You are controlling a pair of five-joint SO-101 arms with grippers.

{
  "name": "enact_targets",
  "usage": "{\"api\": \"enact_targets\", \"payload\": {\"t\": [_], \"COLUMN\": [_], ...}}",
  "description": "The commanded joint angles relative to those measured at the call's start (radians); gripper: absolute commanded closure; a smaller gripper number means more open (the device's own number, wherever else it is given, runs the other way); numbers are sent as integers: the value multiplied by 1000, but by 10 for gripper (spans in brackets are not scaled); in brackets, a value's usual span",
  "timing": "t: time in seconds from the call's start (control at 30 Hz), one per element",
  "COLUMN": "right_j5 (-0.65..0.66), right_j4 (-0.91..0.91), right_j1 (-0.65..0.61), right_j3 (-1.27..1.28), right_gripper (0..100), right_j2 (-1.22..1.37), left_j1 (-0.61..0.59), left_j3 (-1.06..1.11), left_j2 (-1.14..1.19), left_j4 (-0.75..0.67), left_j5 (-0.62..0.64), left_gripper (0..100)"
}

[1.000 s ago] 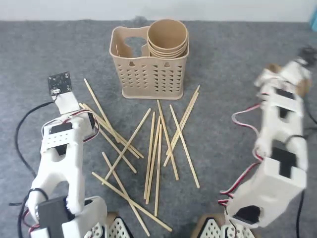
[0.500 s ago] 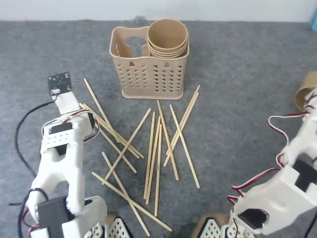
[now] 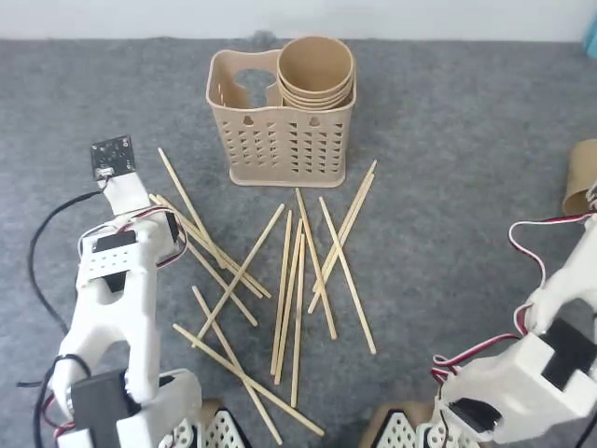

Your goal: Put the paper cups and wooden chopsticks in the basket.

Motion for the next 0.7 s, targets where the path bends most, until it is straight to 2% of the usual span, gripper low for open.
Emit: {"api": "enact_targets", "payload": {"t": [0.0,0.17,0.53,0.67], "right_j5": [68,186,315,328], "right_j4": [30,-44,-618,-662], "right_j1": [35,50,58,62], "right_j3": [-31,43,77,32], "right_gripper": [717,739,779,779], "right_j2": [-73,-68,254,354], "left_j1": [2,2,2,2], "left_j3": [-4,-4,-4,-4], "left_j2": [-51,-51,-51,-51], "left_j4": [-18,-18,-17,-18], "left_j5": [-11,-11,-11,-11], "left_gripper": [923,923,923,923]}}
